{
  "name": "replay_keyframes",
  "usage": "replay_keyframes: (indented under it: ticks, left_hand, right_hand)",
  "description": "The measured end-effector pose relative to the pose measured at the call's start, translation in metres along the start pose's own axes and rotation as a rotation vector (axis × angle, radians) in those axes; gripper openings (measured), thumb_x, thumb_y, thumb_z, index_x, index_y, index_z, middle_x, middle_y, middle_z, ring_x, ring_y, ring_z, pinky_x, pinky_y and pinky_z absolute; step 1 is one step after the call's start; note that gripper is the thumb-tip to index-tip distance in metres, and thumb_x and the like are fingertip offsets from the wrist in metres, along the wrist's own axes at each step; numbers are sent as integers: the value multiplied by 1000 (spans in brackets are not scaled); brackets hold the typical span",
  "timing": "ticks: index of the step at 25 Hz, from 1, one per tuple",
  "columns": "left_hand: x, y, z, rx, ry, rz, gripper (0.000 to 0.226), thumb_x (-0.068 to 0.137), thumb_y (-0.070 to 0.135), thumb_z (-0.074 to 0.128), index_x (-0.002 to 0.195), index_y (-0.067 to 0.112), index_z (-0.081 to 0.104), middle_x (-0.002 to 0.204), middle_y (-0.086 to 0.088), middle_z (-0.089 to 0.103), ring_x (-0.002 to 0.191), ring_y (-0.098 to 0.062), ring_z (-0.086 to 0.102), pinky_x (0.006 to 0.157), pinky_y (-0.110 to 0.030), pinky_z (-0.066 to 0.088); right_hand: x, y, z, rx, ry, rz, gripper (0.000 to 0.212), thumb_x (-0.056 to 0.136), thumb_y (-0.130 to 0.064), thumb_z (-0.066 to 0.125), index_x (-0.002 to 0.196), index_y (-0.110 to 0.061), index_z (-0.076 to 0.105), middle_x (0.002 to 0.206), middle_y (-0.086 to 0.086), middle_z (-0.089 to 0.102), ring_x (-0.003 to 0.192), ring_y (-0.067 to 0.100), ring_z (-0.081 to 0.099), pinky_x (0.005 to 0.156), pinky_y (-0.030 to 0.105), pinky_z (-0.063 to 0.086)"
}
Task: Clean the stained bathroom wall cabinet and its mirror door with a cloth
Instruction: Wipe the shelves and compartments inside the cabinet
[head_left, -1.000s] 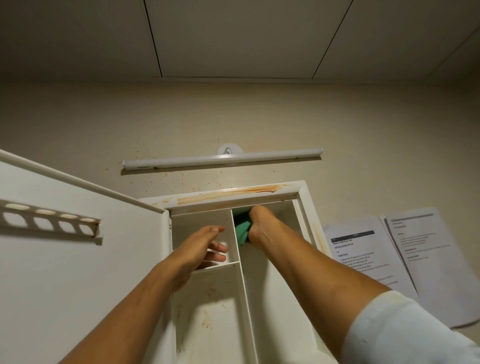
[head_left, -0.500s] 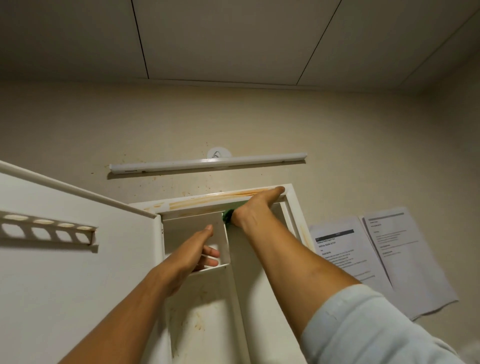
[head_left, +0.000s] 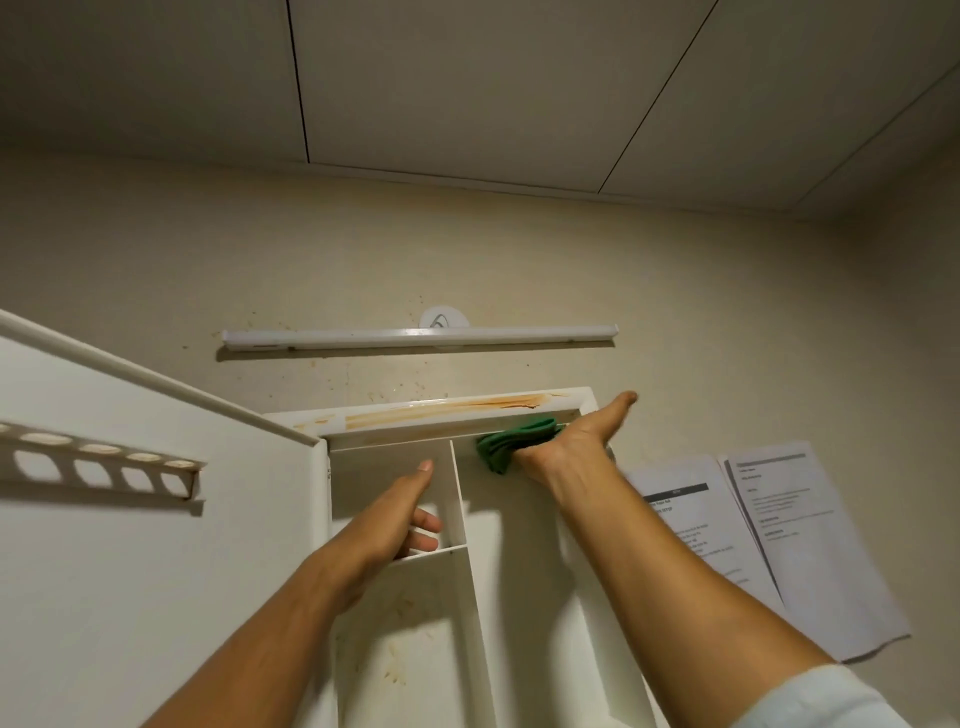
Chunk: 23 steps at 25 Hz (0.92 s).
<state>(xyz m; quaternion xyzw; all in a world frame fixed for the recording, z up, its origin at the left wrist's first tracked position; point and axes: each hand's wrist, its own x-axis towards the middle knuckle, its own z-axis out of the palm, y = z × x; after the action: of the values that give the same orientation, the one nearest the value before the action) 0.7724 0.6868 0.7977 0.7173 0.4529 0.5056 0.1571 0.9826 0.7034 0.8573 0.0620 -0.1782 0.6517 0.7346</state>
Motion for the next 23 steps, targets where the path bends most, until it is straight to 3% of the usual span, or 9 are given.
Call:
replay_keyframes:
  ticks: [5,7,11,14,17,19,20,23]
  left_hand:
    - [3,-1,2,24,-11,24,60,101,69,29,147,32,44,112,-4,70,100,-19,70,95,-33,49]
    - [2,0,3,26,-12,21,60,101,68,30,146,32,45,111,-6,70,100,-21,69,99,-36,49]
    - [-2,0,5,65,-19,19,61,100,69,29,145,30,46,111,-6,68,100,-21,67,100,-39,49]
    - [-6,3,7,88,-13,37,58,101,69,28,141,31,46,113,-5,66,102,-20,66,104,-43,49]
    - [-6,4,6,113,-24,42,57,101,69,28,143,33,43,113,-5,66,102,-21,66,106,-46,48]
    - [-3,4,6,146,-15,27,59,100,70,30,143,31,45,114,-5,65,101,-21,68,105,-46,48]
    - [0,6,7,162,-1,19,59,100,68,33,142,28,46,115,-4,64,99,-22,69,103,-45,50]
    - [11,9,18,113,56,59,49,102,53,51,139,21,48,120,-2,62,94,-20,69,83,-36,55]
  right_hand:
    - [10,16,6,14,46,-25,115,49,-101,56,142,-32,51,136,11,58,115,40,60,103,59,45]
    - [15,32,1,-116,70,-60,103,58,-95,61,139,-30,54,133,8,62,113,33,62,103,54,48]
    - [14,37,-18,-335,42,-45,52,87,-44,77,125,-15,56,116,17,61,106,36,62,86,55,60]
    - [5,26,-23,-397,57,-99,36,90,-11,75,121,-6,58,117,20,62,107,39,64,74,49,64]
    - [-3,11,-43,-617,-22,-192,31,87,10,60,117,0,64,107,20,70,96,35,71,76,44,63]
    - [-8,-6,-56,-1007,-117,-430,37,88,8,57,118,-12,65,104,9,70,98,31,69,79,44,62]
    - [-6,-14,-61,-1292,-207,-636,42,88,6,56,118,-21,65,106,3,69,101,28,67,81,44,61]
    - [13,-32,-63,-2319,-724,-1493,42,88,0,63,121,-25,70,111,-1,72,100,24,66,78,41,59]
